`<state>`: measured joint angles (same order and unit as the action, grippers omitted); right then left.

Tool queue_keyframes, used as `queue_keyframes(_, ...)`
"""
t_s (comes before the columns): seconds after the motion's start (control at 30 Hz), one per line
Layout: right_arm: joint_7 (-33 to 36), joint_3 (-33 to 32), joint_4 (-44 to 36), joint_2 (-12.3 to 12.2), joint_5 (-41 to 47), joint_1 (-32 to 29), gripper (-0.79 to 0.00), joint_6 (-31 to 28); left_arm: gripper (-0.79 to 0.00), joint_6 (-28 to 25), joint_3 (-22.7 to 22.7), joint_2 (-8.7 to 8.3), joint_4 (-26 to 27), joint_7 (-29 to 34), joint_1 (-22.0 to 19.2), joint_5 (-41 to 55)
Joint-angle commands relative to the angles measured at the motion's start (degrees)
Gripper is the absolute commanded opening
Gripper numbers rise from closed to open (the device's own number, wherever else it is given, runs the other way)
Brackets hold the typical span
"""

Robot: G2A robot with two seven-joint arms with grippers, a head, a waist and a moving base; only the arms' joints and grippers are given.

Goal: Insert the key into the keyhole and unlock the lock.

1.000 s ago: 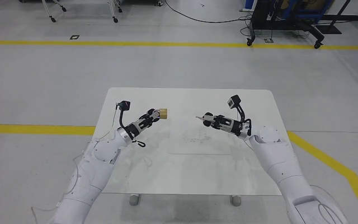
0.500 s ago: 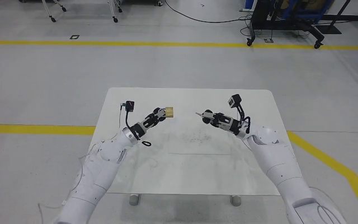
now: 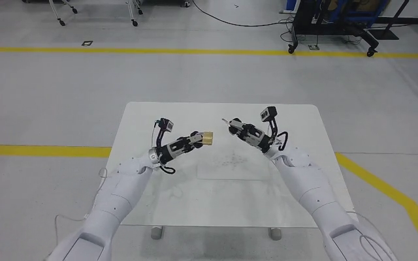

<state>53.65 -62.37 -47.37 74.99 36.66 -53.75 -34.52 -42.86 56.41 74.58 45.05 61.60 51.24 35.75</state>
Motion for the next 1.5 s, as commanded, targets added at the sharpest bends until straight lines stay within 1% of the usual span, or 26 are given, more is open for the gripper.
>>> queue_keyframes(0.0, 1.0, 0.9, 1.2, 0.6, 1.4, 0.9, -0.785, -0.4, -0.785, -0.2, -1.0, -0.04, 0.8, -0.3, 0.2, -0.9)
queue_keyframes(0.3, 4.2, 3.9, 5.1, 2.5, 2.9, 3.7, -0.785, -1.3, -0.785, -0.5, -4.8, -0.50, 3.3, -0.6, 0.4, -1.7)
queue_keyframes(0.43, 6.6, 4.5, 6.3, 3.1, 4.3, 4.1, -0.785, -1.1, -0.785, -1.1, -5.5, -0.84, 2.4, -1.2, 0.0, -1.6)
queue_keyframes(0.57, 11.6, 4.6, 7.0, 3.3, 6.2, 4.4, -0.785, -0.8, -0.785, -1.1, -6.3, -0.86, 0.6, -1.2, -0.8, -0.8)
queue_keyframes(0.67, 15.2, 4.8, 7.6, 3.3, 5.6, 4.9, -0.785, -0.8, -0.785, -0.9, -6.9, -0.69, -1.1, -1.1, -1.7, -0.7)
queue_keyframes(0.73, 16.3, 5.1, 7.4, 3.2, 4.5, 5.2, -0.785, 0.1, -0.785, -0.9, -7.3, -0.51, -1.9, -1.0, -2.1, -0.1)
queue_keyframes(0.9, 17.2, 5.9, 7.2, 3.3, 2.4, 5.4, -0.785, 1.1, -0.785, -1.1, -7.9, -0.29, -3.4, -1.3, -2.8, 0.8)
queue_keyframes(1.03, 17.0, 5.8, 6.7, 3.4, 2.7, 5.2, -0.785, 0.8, -0.785, -1.2, -7.8, -0.01, -6.1, -1.4, -3.6, 1.9)
queue_keyframes(1.3, 16.5, 5.0, 6.7, 3.3, 3.8, 4.9, -0.785, 0.3, -0.785, -1.2, -7.8, -0.01, -6.1, -1.4, -3.6, 1.9)
queue_keyframes(1.4, 16.5, 5.0, 6.7, 3.3, 3.8, 4.9, -0.785, 0.3, -0.785, 2.6, -8.2, -0.12, -5.4, -7.3, -3.2, -3.4)
queue_keyframes(1.47, 15.5, 4.8, 5.8, 3.2, 3.7, 4.5, -0.785, 0.7, -0.785, 7.6, -8.4, -0.01, -3.9, -9.8, -2.8, -3.9)
